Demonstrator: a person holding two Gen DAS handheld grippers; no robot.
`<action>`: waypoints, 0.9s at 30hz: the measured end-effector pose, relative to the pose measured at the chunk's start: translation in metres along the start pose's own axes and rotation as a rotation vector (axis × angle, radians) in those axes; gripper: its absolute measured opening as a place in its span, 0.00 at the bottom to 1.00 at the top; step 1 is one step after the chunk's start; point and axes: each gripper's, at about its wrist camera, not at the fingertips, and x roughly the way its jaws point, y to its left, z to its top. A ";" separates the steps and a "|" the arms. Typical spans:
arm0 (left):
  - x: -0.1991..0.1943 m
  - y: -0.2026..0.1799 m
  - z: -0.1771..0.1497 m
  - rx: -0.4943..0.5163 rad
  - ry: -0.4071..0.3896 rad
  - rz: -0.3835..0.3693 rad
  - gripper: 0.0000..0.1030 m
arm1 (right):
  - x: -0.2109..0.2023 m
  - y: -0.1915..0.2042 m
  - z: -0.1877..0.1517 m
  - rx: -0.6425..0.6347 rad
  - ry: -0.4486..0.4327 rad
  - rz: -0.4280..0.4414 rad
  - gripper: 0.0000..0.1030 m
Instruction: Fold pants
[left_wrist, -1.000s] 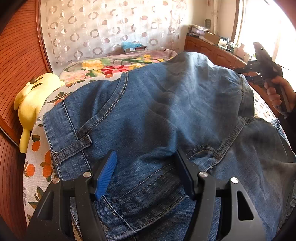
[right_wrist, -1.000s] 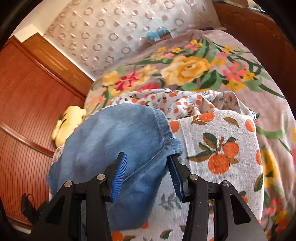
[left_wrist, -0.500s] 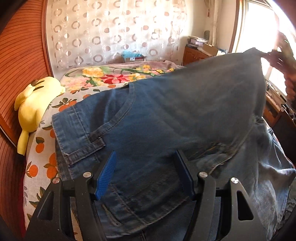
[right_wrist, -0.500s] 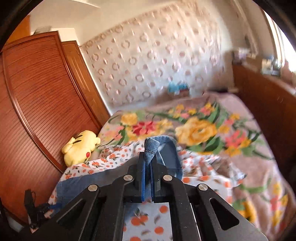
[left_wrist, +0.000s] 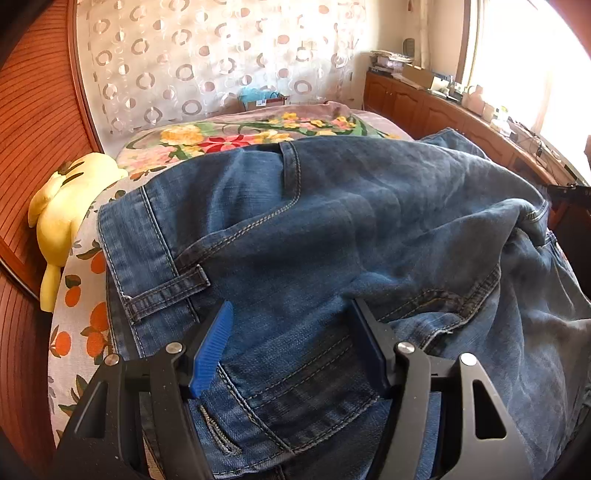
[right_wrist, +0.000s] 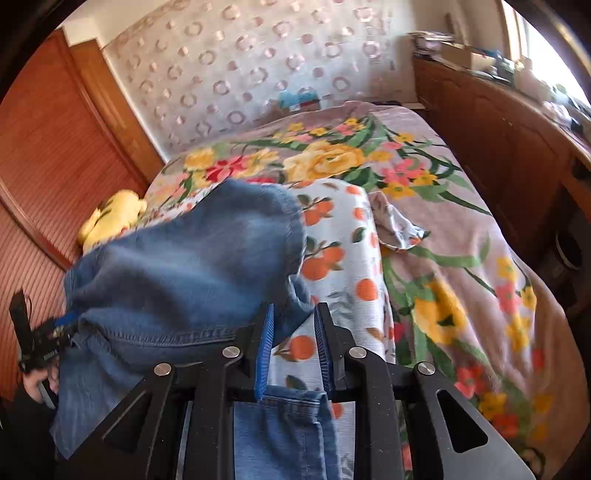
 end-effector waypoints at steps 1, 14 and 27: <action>0.001 0.001 0.000 0.002 0.002 0.002 0.64 | -0.006 -0.003 -0.005 -0.009 -0.016 -0.018 0.23; 0.004 0.005 0.001 -0.004 0.009 -0.003 0.64 | 0.092 0.027 0.065 -0.118 0.028 0.143 0.24; 0.004 0.006 -0.001 -0.008 0.011 -0.007 0.64 | 0.157 0.017 0.102 -0.135 0.168 0.225 0.24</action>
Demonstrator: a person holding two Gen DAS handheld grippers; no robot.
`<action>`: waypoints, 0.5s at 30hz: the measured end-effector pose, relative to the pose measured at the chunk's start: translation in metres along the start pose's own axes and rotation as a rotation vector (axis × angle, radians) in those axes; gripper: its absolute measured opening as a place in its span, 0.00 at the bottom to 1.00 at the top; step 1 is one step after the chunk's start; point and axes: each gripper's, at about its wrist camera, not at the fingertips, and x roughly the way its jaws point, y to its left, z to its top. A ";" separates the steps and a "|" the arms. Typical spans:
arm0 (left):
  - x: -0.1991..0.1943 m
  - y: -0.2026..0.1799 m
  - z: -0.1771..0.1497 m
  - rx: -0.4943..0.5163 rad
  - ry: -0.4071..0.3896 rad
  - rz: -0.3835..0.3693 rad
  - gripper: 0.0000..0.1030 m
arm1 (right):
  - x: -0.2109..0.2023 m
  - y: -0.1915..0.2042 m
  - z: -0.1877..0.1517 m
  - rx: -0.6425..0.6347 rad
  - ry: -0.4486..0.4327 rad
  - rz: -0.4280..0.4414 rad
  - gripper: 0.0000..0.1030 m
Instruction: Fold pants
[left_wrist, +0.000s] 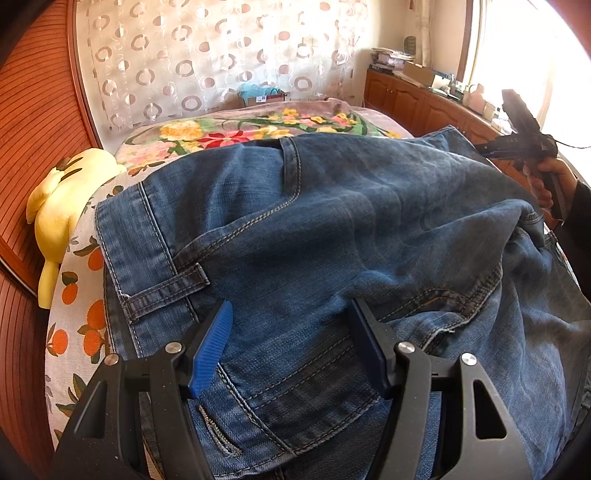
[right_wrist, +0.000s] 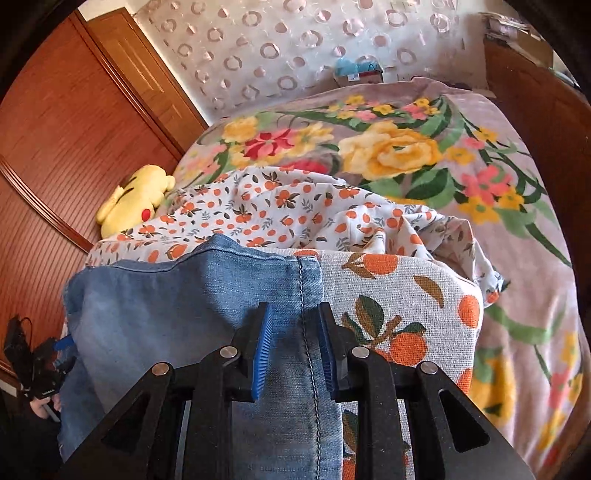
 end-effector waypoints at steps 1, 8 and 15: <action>0.000 0.000 0.000 0.000 0.000 -0.001 0.64 | 0.000 0.000 0.001 -0.002 0.003 -0.004 0.24; 0.000 0.001 0.000 0.000 0.000 0.000 0.64 | -0.001 0.019 -0.004 -0.104 -0.034 -0.078 0.00; 0.000 0.000 0.000 0.001 0.000 0.001 0.64 | -0.037 0.026 -0.001 -0.163 -0.187 -0.092 0.00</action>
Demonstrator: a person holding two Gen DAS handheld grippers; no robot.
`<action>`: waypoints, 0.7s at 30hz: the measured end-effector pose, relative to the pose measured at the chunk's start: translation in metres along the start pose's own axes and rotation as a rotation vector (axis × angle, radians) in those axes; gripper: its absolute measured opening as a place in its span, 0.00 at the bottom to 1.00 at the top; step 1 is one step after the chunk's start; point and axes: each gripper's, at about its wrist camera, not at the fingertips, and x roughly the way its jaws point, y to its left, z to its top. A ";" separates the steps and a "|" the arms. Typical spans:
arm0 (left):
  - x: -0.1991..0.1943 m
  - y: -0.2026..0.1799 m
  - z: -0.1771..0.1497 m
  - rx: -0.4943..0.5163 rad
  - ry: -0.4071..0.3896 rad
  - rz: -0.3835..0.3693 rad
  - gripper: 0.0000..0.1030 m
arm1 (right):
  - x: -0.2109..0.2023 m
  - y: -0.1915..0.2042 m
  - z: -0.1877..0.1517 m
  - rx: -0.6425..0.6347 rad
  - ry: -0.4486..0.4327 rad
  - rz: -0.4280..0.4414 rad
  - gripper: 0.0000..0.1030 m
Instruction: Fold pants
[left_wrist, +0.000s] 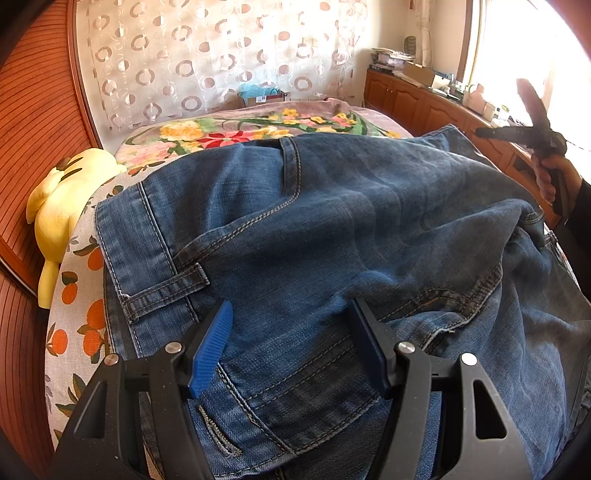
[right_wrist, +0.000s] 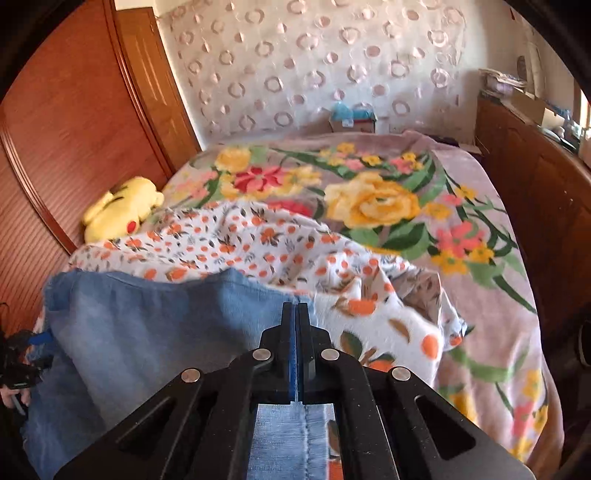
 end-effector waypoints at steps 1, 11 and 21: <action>0.000 0.000 0.000 -0.001 0.000 -0.001 0.64 | -0.001 0.000 0.001 -0.001 -0.003 -0.004 0.00; 0.000 0.000 0.000 -0.001 0.000 -0.001 0.64 | 0.041 0.000 0.007 -0.011 0.094 -0.032 0.29; 0.001 0.000 0.000 -0.001 0.000 -0.001 0.64 | 0.048 0.025 0.007 -0.124 0.142 -0.083 0.50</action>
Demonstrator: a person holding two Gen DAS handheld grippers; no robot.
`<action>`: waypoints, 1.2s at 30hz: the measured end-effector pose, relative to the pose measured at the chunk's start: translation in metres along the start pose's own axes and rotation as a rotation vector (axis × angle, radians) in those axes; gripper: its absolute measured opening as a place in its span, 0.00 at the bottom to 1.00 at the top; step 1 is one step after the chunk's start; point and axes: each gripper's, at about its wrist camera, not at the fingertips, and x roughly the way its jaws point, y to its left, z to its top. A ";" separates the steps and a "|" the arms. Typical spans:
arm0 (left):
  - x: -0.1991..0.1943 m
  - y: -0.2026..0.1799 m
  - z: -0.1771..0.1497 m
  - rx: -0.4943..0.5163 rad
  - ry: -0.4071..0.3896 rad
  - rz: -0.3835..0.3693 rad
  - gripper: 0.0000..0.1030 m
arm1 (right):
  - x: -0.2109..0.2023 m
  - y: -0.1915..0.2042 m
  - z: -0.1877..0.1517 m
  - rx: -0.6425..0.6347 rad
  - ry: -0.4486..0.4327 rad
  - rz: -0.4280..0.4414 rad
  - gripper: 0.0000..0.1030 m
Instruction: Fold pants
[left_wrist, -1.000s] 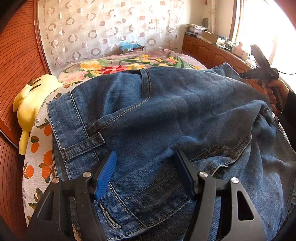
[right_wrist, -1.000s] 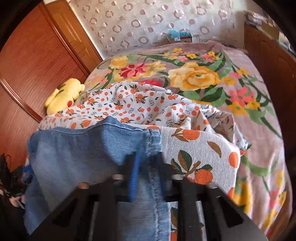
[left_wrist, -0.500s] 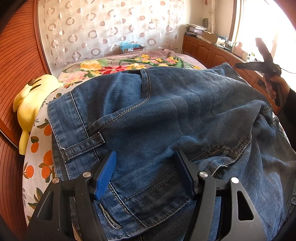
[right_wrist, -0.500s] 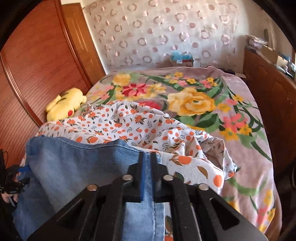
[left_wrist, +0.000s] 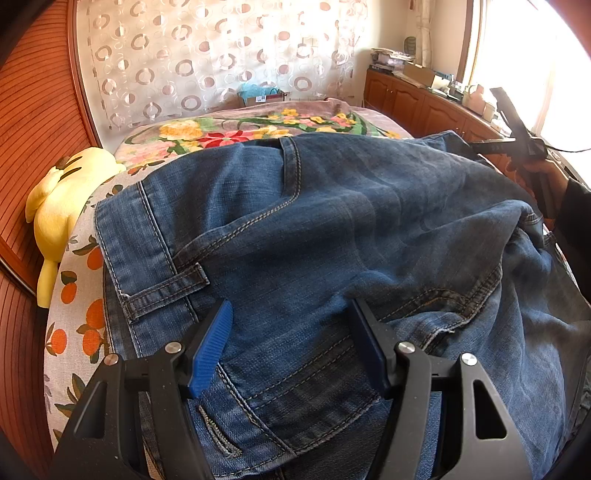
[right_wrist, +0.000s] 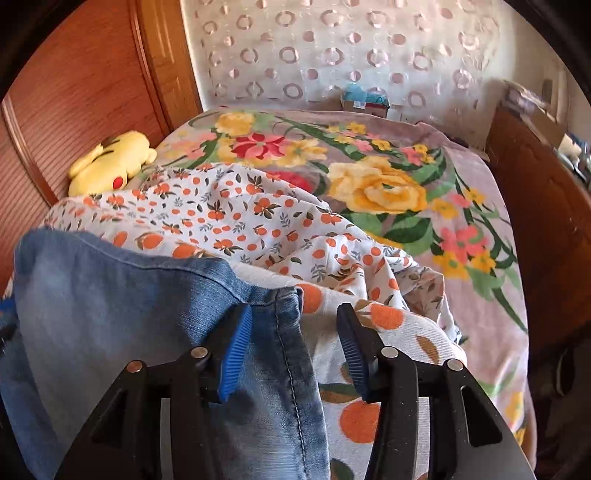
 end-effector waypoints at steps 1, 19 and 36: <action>0.000 0.001 0.000 0.000 0.000 0.000 0.64 | 0.000 0.003 0.000 -0.014 -0.002 -0.005 0.50; -0.021 0.003 0.008 -0.020 -0.064 -0.037 0.64 | -0.058 -0.028 0.003 0.026 -0.200 -0.091 0.06; -0.019 -0.006 0.051 0.019 -0.090 -0.027 0.64 | -0.052 -0.044 -0.023 0.176 -0.154 -0.168 0.19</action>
